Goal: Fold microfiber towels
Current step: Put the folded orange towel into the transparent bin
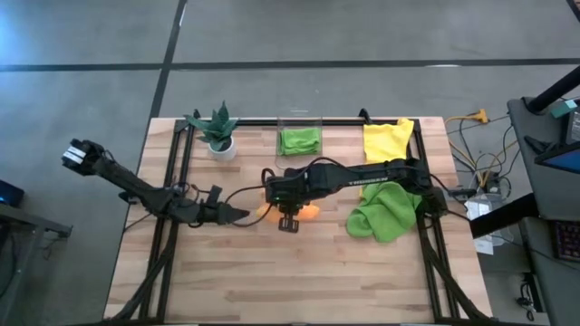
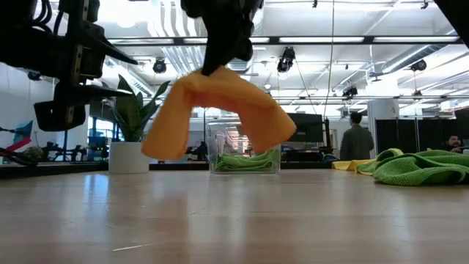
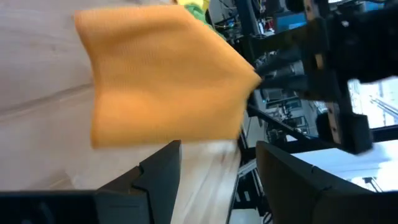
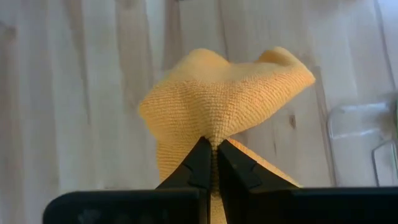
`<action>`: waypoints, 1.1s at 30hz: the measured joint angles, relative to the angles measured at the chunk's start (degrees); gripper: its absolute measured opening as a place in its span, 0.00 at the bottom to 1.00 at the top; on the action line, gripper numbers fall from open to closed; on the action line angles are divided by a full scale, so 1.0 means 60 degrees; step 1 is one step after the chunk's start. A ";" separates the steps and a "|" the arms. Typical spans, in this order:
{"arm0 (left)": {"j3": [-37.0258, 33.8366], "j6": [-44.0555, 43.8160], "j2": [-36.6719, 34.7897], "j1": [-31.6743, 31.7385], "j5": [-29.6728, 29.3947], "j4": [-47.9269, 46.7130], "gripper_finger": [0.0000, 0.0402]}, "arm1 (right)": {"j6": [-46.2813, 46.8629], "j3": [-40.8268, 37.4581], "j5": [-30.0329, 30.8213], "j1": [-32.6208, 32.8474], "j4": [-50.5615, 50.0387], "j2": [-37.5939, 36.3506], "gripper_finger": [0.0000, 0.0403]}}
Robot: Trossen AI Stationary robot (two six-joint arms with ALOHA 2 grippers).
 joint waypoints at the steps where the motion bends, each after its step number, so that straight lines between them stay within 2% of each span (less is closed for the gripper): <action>1: 0.0000 -0.0003 -0.0009 0.0018 -0.0003 0.0001 0.48 | 0.0000 0.0083 -0.0002 0.0036 0.0000 -0.0004 0.02; 5: 0.0000 -0.0090 0.0253 0.0116 -0.0009 -0.0020 0.48 | 0.0202 0.0444 0.0020 0.0229 0.0004 -0.0004 0.02; 12: 0.0381 -0.0320 0.1143 0.0395 -0.0016 0.0028 0.48 | 0.0503 0.0913 0.0731 0.0526 0.0161 -0.0014 0.02; 21: 0.1387 0.0229 0.2435 0.0833 0.0111 0.0551 0.48 | 0.0858 0.1019 0.0767 0.0599 0.1333 -0.0018 0.02; 28: 0.2091 0.0425 0.3475 0.0978 0.1041 0.0541 0.48 | 0.0998 0.1040 0.1247 0.0624 0.1507 -0.0018 0.02; 33: 0.2461 0.0500 0.3930 0.0978 0.1323 0.0582 0.48 | 0.1002 0.1040 0.1261 0.0677 0.1562 -0.0020 0.02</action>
